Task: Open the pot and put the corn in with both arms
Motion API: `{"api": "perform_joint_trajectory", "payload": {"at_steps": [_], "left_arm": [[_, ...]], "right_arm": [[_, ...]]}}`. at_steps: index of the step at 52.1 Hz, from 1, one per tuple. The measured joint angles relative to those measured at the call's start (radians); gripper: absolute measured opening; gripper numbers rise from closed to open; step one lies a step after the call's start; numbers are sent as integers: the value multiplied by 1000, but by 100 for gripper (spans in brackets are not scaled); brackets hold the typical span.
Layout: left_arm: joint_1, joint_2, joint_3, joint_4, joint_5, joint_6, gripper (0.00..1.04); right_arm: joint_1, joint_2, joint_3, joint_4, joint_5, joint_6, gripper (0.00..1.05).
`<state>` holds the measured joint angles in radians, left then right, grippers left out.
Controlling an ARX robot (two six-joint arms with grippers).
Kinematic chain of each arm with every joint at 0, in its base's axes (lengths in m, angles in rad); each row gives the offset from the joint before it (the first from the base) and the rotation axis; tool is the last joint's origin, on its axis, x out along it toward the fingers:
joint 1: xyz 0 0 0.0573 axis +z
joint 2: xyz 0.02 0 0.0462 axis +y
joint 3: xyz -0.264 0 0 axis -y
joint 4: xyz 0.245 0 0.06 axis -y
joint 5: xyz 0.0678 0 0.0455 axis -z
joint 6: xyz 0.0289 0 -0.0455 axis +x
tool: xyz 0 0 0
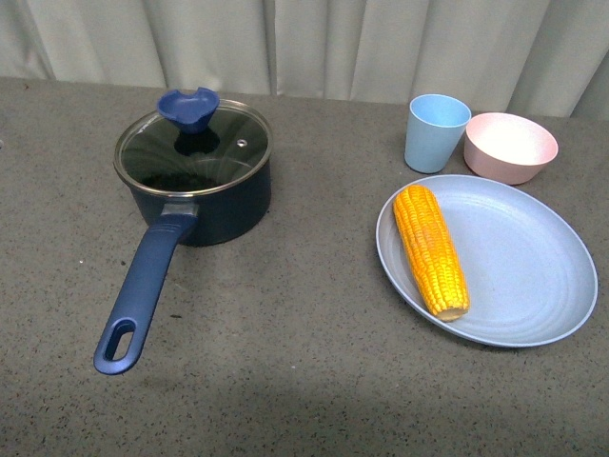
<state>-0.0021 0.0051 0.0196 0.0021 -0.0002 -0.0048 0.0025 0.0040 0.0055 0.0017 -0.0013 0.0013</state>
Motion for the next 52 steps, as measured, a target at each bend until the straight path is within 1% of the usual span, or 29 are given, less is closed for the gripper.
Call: {"api": "perform_joint_trajectory", "payload": {"at_steps": [52], "left_arm": [[0, 0, 0, 0, 0, 0, 98]], "right_arm": [[0, 0, 0, 0, 0, 0, 95]]}}
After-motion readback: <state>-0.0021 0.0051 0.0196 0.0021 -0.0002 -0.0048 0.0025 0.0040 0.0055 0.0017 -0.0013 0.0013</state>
